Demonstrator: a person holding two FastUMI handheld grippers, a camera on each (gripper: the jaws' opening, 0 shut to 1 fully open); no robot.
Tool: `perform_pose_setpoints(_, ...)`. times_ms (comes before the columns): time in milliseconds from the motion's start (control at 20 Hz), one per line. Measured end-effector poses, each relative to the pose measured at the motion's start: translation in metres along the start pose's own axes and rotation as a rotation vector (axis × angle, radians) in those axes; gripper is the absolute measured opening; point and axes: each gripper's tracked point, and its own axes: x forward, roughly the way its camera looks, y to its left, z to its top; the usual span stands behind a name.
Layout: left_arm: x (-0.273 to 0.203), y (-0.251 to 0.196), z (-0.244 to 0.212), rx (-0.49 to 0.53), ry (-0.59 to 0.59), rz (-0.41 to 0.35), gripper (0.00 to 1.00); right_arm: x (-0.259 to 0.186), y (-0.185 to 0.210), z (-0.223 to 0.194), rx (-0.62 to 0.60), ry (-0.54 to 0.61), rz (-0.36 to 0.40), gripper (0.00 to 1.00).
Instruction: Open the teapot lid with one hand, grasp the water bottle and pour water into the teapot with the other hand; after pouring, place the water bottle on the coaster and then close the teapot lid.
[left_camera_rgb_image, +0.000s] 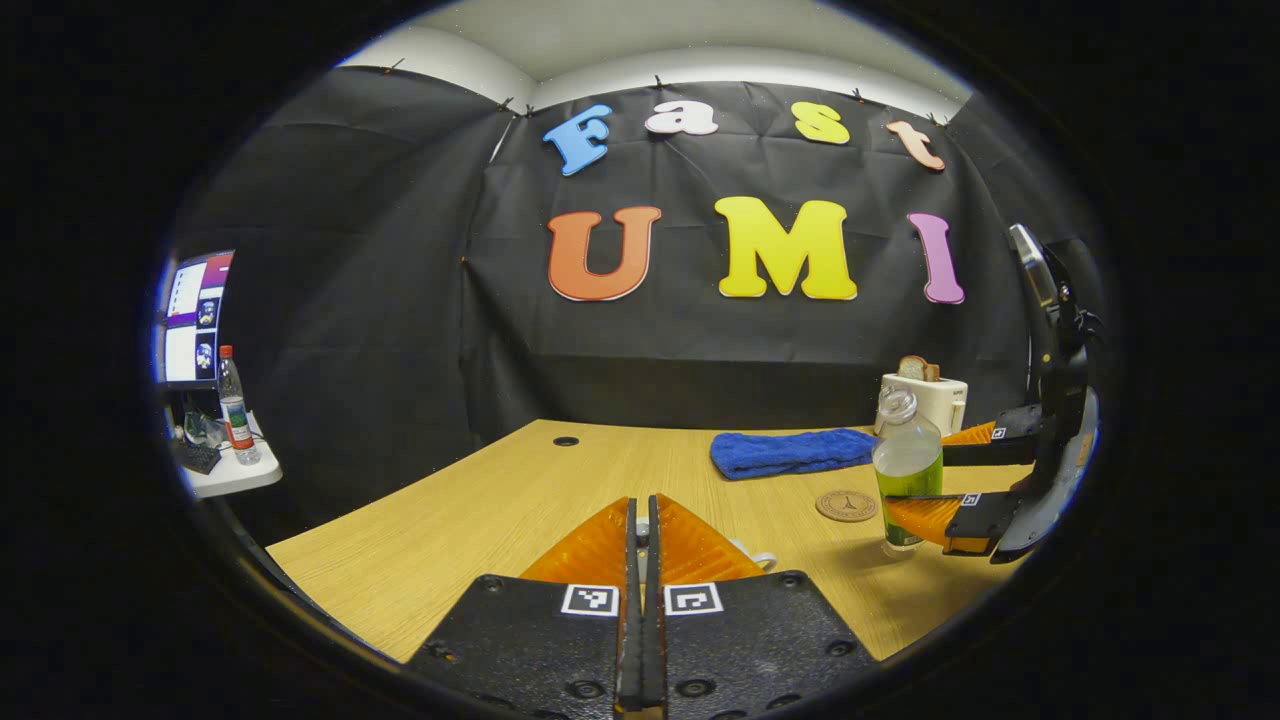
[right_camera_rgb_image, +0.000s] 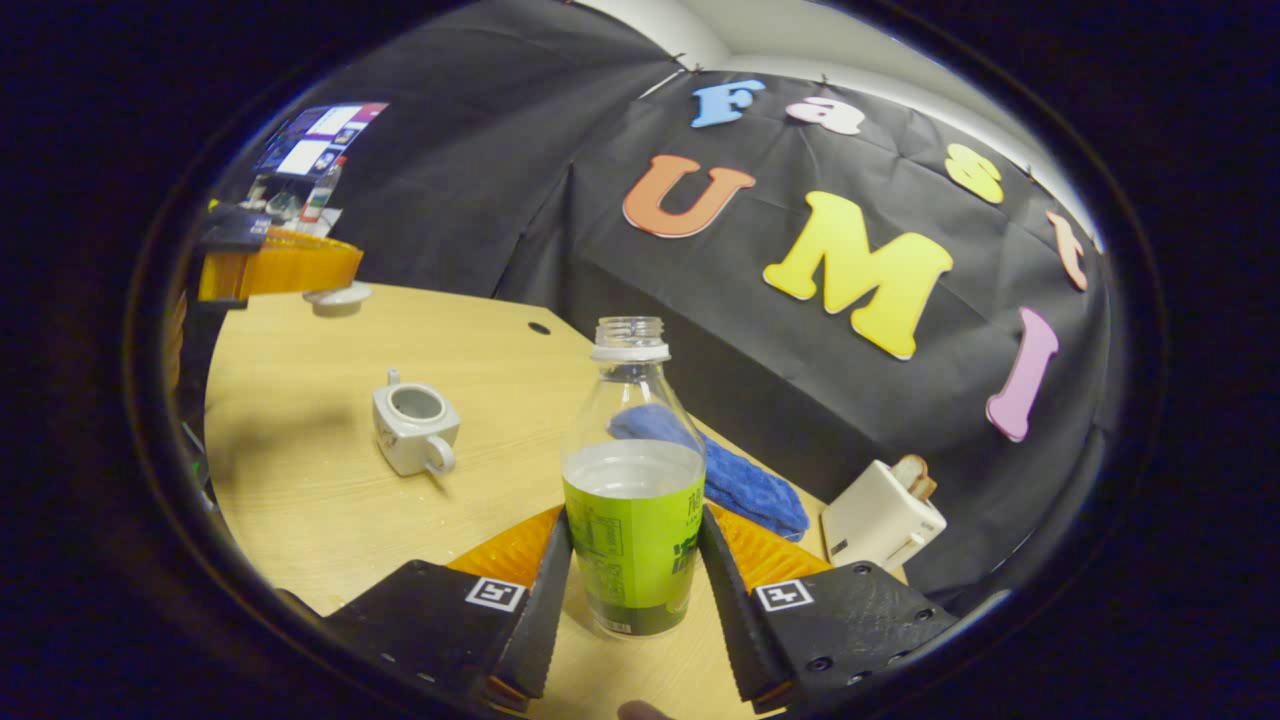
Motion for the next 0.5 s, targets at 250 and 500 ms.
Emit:
perform_pose_setpoints(250,-0.007,0.019,0.005,-0.040,-0.032,0.034,0.02,0.021,0.012,0.015,-0.227,0.025,0.009,0.64)
perform_pose_setpoints(500,-0.007,0.020,0.001,-0.022,-0.028,0.018,0.02,0.034,0.025,0.015,-0.417,0.049,0.016,0.65)
